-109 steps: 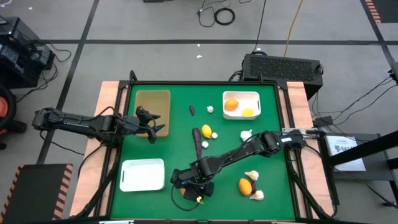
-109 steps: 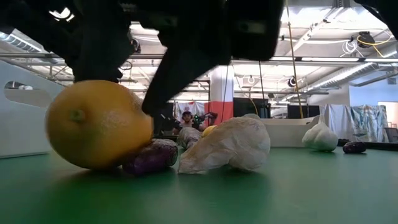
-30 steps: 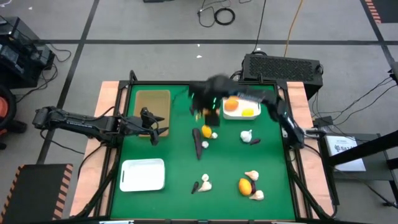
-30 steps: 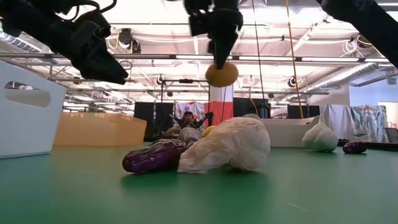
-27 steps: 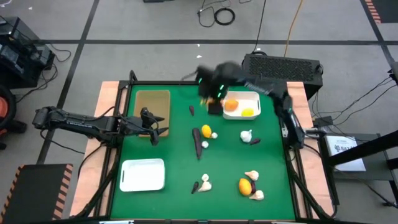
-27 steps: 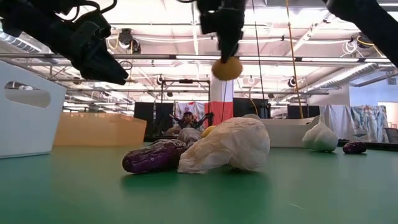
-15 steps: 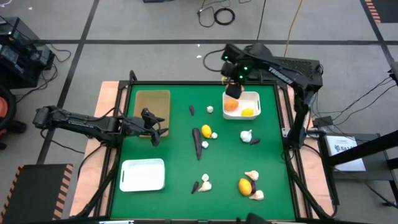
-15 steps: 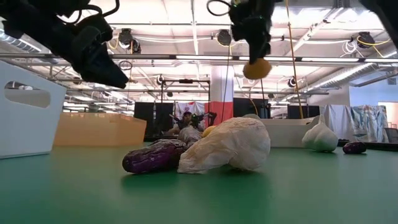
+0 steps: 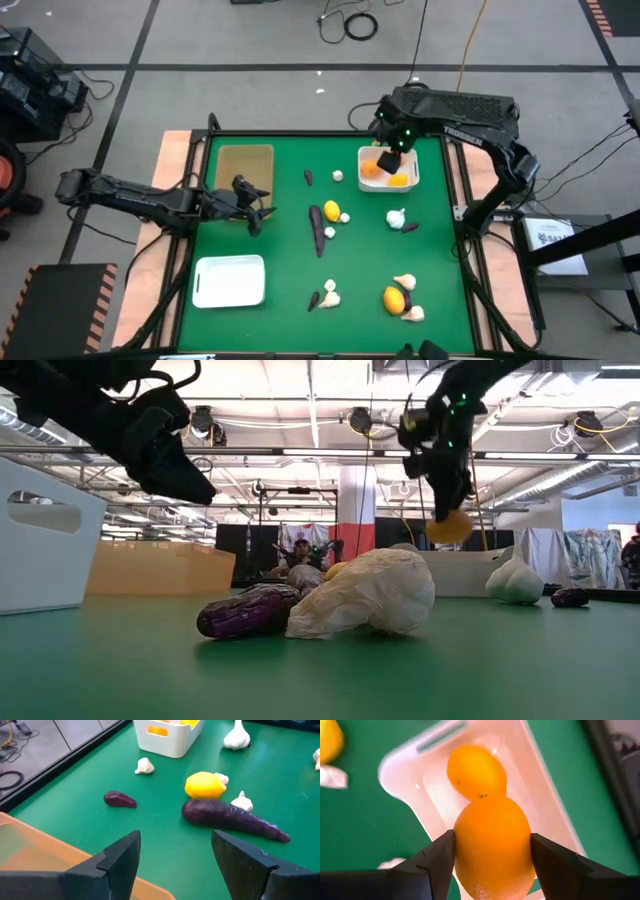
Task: Sort produce into baskets
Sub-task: Put the lemon into the top white bin
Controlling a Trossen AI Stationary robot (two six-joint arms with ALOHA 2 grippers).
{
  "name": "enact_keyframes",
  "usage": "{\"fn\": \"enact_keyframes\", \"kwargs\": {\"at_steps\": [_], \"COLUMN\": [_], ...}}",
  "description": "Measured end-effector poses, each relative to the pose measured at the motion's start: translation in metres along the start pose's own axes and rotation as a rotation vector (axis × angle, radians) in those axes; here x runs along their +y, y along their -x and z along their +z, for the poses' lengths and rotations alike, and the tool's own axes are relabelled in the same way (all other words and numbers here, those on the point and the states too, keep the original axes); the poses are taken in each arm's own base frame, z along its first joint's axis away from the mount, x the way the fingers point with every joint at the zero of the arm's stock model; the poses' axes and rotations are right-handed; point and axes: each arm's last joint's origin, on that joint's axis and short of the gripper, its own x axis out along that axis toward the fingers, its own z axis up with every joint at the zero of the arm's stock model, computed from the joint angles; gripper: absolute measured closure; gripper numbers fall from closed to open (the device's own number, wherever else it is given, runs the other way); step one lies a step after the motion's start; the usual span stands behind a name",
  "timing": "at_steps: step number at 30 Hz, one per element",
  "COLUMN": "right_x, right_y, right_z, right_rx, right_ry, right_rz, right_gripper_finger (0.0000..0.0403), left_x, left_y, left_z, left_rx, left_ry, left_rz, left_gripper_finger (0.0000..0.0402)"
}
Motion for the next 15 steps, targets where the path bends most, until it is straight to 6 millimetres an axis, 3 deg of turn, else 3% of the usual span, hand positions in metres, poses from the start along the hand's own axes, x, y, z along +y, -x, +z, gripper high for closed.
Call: {"fn": "enact_keyframes", "kwargs": {"at_steps": [6,15], "right_x": [-0.003,-0.006], "right_y": [-0.024,-0.026], "right_z": [-0.002,-0.002], "right_rx": [0.034,0.039], "right_ry": [-0.033,-0.059], "right_rz": [-0.012,-0.054], "right_gripper_finger": [0.0172,0.0109], "left_x": [-0.002,-0.004], "left_y": [-0.006,-0.012], "left_z": [-0.002,-0.004], "left_rx": [0.008,0.025], "left_ry": [-0.006,-0.008], "left_rz": [0.003,0.007], "left_gripper_finger": [0.015,0.015]}}
